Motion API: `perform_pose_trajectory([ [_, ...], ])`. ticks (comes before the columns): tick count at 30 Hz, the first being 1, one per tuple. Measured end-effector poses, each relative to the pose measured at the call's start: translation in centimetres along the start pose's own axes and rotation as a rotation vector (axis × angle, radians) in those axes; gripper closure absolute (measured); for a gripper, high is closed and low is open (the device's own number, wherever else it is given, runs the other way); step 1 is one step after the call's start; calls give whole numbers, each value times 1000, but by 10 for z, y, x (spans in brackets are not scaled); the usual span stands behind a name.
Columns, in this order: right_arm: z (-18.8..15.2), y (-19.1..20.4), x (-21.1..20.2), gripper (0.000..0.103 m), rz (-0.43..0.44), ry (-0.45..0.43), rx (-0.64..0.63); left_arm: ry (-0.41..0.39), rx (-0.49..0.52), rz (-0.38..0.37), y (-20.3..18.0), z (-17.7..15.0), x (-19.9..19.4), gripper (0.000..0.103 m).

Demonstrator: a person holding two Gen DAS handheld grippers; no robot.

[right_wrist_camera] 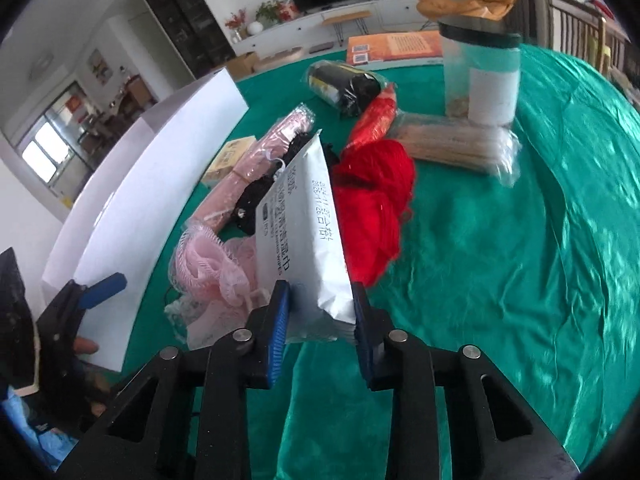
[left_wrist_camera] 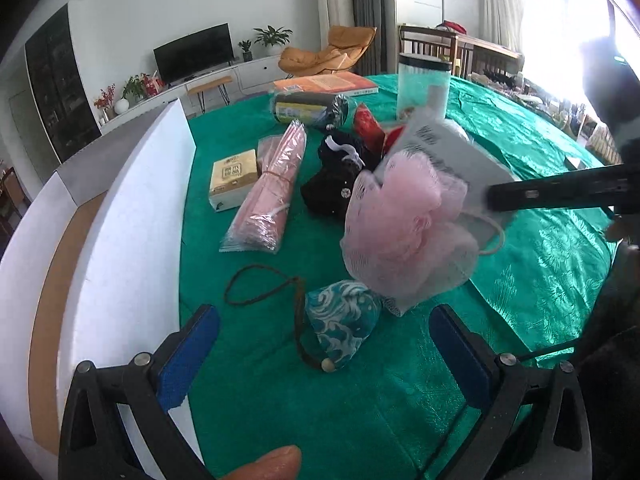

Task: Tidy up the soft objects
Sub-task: 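Grasp the white cleaning-wipes pack with the right tool while the left tool grasps the teal patterned pouch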

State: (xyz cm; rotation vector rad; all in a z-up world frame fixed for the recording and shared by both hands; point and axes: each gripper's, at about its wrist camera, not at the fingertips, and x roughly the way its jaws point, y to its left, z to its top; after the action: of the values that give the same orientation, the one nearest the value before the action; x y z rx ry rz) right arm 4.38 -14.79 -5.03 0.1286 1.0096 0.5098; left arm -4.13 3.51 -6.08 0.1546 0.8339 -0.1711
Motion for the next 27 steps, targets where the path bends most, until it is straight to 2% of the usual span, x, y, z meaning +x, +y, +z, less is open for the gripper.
perform_pose_trajectory([
  [2, -16, -20, -20, 82, 66, -11, 91, -1, 16, -3, -4, 1, 4, 0],
  [4, -25, -41, -40, 82, 97, -42, 176, 6, 38, 20, -9, 3, 13, 0],
  [5, -28, -55, -50, 81, 81, -59, 213, 10, 42, 28, -10, 5, 18, 0],
  [7, -33, -76, -64, 77, -31, -70, 243, 24, 41, 39, -11, 8, 28, 0],
  [10, -38, -97, -74, 61, -256, -55, 237, 51, 46, 52, -12, 10, 42, 0],
  [11, -41, -103, -78, 44, -302, -41, 233, 61, 48, 53, -12, 10, 45, 0],
  [12, -42, -104, -79, 32, -313, -33, 221, 74, 49, 51, -11, 10, 49, 0],
  [15, -40, -95, -83, 30, -301, -24, 145, 90, 26, 29, -7, 8, 55, 0],
  [18, -25, -84, -63, 26, -301, 2, 83, 114, -18, 1, 0, 9, 60, 0],
  [21, -9, -93, -44, 25, -324, 26, 125, 137, -89, -36, 9, 7, 63, 0],
  [23, 2, -91, -26, 22, -369, 75, 84, 156, -66, -37, 6, 8, 63, 0],
  [25, 6, -88, -6, 21, -462, 142, 0, 200, -54, -44, 8, 10, 63, 0],
  [26, 7, -90, 1, 21, -487, 171, -11, 219, -45, -33, 9, 13, 63, 0],
  [27, 6, -95, 6, 21, -477, 196, 4, 226, -23, -18, 8, 14, 61, 0],
])
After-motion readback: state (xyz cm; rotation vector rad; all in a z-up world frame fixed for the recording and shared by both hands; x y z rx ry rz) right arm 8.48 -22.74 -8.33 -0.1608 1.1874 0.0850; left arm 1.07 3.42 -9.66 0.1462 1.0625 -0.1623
